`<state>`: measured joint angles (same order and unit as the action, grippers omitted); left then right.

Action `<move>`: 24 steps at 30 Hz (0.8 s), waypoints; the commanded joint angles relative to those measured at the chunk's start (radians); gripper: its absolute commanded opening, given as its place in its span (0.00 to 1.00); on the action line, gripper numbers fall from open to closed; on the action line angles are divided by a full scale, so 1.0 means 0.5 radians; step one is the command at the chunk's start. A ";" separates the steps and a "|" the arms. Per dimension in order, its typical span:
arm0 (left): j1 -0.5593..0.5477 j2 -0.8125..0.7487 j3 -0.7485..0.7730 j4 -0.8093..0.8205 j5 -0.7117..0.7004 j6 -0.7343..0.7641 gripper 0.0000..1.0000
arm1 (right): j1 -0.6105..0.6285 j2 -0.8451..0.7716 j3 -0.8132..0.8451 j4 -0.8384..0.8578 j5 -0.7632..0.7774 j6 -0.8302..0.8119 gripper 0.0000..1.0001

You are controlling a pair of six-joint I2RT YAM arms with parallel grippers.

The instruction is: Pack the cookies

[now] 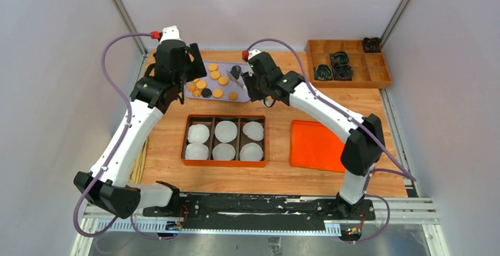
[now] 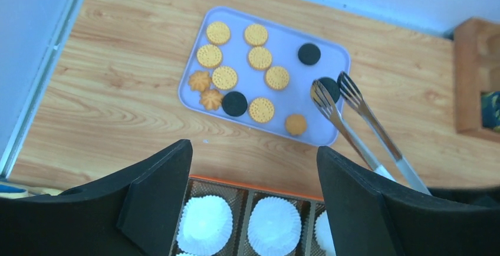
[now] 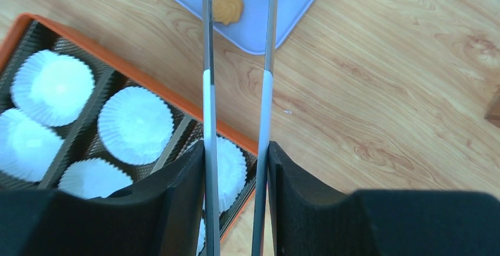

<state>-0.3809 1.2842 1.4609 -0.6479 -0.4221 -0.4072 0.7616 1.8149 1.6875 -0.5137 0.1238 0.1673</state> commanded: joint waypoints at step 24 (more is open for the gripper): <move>0.575 -0.162 -0.126 -0.220 0.393 -0.176 0.84 | 0.820 -0.229 -0.235 -0.246 -0.161 -0.013 0.00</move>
<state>-0.0948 1.2221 1.4120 -0.7517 -0.2359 -0.4911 1.1515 1.6665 1.5524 -0.6312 0.0517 0.1471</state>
